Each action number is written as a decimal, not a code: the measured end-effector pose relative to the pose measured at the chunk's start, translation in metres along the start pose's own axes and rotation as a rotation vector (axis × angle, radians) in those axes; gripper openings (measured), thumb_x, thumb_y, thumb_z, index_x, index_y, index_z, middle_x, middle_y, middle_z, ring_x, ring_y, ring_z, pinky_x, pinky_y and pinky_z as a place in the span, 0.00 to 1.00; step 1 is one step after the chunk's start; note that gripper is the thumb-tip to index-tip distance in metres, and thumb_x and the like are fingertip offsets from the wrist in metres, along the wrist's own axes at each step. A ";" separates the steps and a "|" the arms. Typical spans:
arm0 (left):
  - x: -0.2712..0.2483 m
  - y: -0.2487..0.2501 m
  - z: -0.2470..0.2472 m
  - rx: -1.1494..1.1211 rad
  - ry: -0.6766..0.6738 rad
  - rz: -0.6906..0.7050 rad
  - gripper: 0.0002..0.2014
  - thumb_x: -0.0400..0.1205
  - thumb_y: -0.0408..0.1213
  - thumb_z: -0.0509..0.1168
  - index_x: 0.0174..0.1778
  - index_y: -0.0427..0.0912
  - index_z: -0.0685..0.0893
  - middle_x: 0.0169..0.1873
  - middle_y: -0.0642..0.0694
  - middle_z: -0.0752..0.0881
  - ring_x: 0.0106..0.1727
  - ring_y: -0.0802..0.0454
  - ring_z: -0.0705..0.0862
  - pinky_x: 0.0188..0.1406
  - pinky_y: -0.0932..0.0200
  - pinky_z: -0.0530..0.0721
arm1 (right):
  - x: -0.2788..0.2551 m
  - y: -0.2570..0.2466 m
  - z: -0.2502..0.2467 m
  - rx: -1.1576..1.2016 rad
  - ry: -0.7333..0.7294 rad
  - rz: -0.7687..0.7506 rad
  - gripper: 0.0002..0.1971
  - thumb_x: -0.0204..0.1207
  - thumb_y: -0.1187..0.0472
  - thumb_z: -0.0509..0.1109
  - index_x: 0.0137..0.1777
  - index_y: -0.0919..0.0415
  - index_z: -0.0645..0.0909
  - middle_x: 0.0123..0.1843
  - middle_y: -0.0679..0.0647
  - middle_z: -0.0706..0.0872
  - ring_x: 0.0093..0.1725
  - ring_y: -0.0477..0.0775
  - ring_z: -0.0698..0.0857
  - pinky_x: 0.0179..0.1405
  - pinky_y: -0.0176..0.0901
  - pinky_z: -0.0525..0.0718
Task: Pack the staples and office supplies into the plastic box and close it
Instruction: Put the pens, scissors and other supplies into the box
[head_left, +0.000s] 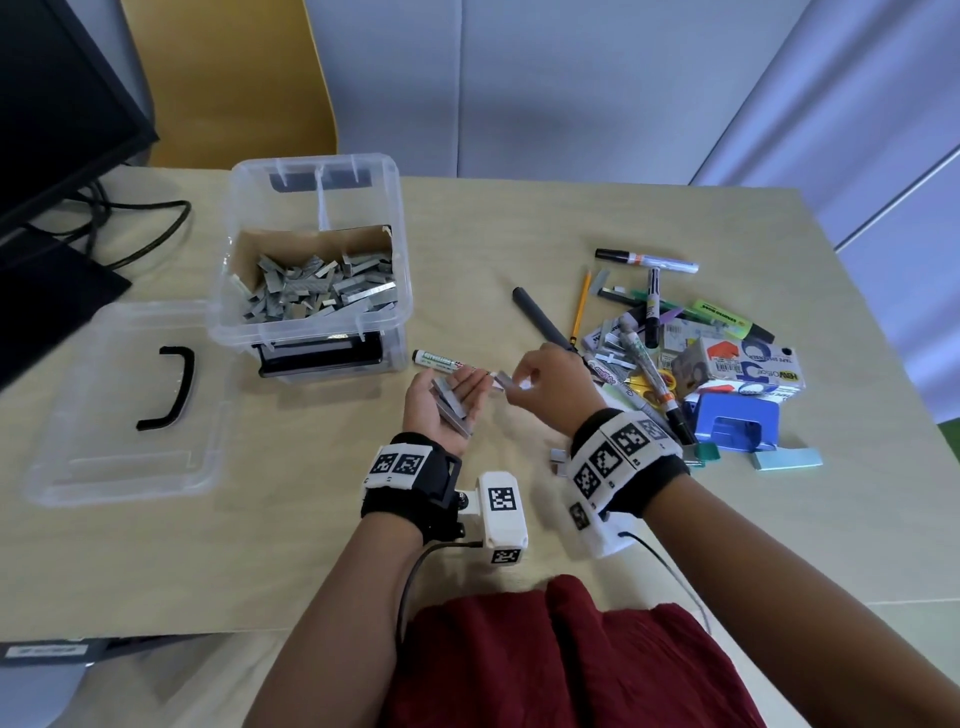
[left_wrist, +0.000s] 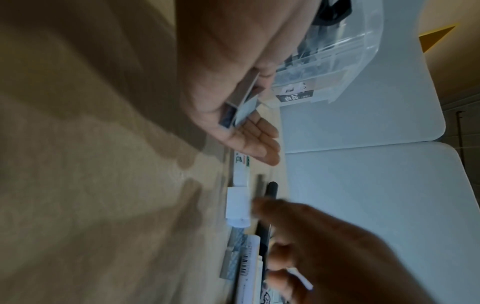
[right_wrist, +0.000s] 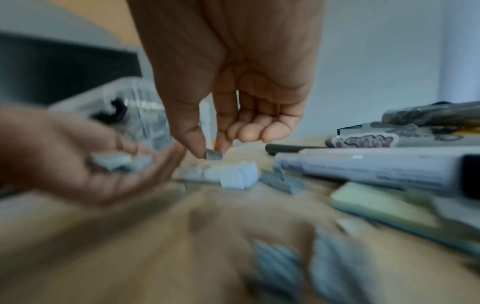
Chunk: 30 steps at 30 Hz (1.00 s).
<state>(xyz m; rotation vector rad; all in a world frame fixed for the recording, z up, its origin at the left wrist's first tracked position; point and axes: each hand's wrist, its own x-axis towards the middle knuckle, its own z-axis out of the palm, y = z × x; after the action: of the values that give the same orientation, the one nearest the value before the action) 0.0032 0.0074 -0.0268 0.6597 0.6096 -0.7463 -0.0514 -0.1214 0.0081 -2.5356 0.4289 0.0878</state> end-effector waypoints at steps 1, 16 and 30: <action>0.001 -0.003 0.000 0.005 0.008 0.000 0.23 0.87 0.45 0.48 0.37 0.33 0.80 0.26 0.41 0.88 0.27 0.49 0.89 0.25 0.64 0.87 | 0.001 -0.006 -0.002 0.058 0.042 -0.001 0.11 0.72 0.54 0.73 0.43 0.64 0.84 0.39 0.51 0.75 0.39 0.48 0.74 0.35 0.38 0.68; 0.006 0.006 -0.002 0.201 0.108 0.003 0.18 0.84 0.45 0.46 0.27 0.46 0.66 0.10 0.52 0.67 0.08 0.58 0.63 0.11 0.76 0.58 | 0.005 0.019 0.000 -0.250 -0.121 0.145 0.11 0.78 0.62 0.62 0.55 0.68 0.79 0.56 0.61 0.81 0.55 0.61 0.81 0.48 0.46 0.78; 0.004 0.006 -0.005 0.014 0.140 0.025 0.25 0.87 0.49 0.45 0.34 0.35 0.75 0.20 0.42 0.82 0.20 0.49 0.83 0.14 0.67 0.79 | 0.004 -0.035 -0.004 0.050 -0.088 -0.005 0.11 0.73 0.58 0.71 0.45 0.67 0.84 0.41 0.58 0.85 0.41 0.53 0.80 0.41 0.41 0.78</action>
<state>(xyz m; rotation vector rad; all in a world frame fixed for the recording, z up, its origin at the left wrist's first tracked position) 0.0090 0.0128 -0.0313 0.7362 0.7234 -0.6851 -0.0367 -0.0969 0.0294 -2.4726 0.3852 0.1844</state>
